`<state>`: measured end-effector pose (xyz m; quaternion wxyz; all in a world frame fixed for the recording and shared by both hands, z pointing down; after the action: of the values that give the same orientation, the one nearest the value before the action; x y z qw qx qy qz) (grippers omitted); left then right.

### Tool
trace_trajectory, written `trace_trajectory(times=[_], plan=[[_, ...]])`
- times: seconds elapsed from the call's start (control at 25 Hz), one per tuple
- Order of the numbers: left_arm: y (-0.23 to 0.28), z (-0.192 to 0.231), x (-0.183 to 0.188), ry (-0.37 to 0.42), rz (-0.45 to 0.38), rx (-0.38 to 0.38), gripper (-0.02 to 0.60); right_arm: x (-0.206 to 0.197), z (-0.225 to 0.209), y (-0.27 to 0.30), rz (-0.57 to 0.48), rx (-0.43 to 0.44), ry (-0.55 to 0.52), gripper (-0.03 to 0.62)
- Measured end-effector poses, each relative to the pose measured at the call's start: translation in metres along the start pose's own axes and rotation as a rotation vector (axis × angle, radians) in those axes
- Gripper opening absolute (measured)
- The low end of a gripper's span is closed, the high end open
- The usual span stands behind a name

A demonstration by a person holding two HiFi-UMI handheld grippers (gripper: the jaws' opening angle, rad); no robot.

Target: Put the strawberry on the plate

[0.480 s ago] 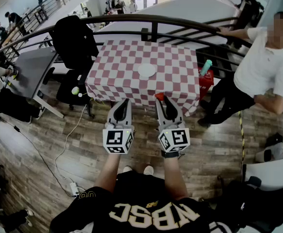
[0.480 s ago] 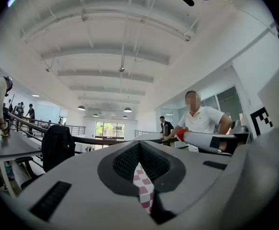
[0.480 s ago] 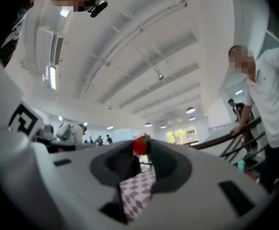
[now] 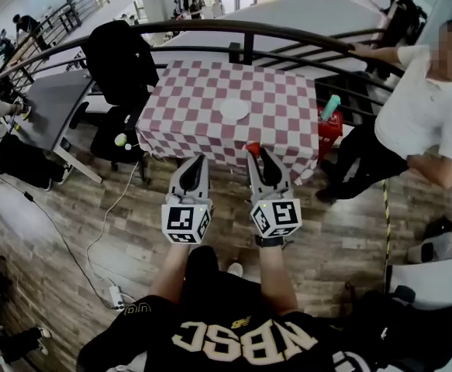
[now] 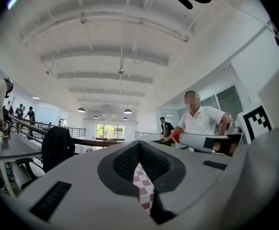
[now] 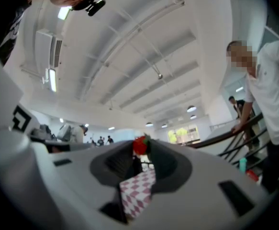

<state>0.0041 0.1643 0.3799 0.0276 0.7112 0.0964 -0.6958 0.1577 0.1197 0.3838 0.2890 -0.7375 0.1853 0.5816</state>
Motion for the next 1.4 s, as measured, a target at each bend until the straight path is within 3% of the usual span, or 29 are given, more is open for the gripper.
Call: trace_trajectory(times=[0.16, 0.48, 0.96, 1.4], plan=[[0.006, 0.005, -0.01, -0.029, 0.014, 0.009, 0.011, -0.005, 0.001, 0.006, 0.007, 0.008, -0.014, 0.12], [0.067, 0.025, -0.041, -0.08, 0.041, -0.041, 0.011, -0.027, -0.037, 0.046, 0.025, -0.064, -0.023, 0.121], [0.214, 0.105, -0.041, -0.095, 0.017, -0.121, 0.011, -0.045, -0.077, 0.196, 0.09, -0.124, -0.075, 0.121], [0.287, 0.183, -0.068, -0.113, 0.066, -0.154, 0.011, -0.085, -0.081, 0.294, 0.149, -0.15, -0.09, 0.121]])
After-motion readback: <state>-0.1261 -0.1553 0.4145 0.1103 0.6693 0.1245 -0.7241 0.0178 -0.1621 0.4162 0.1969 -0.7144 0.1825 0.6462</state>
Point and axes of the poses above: the fingertips, and each gripper's own axes: y forward along the fingers, z to its left, x out of its top, the point moved 4 cm from there along -y, backward along the fingers, and after that the axes turned 2 degrees about y, right-handed, at the moved point
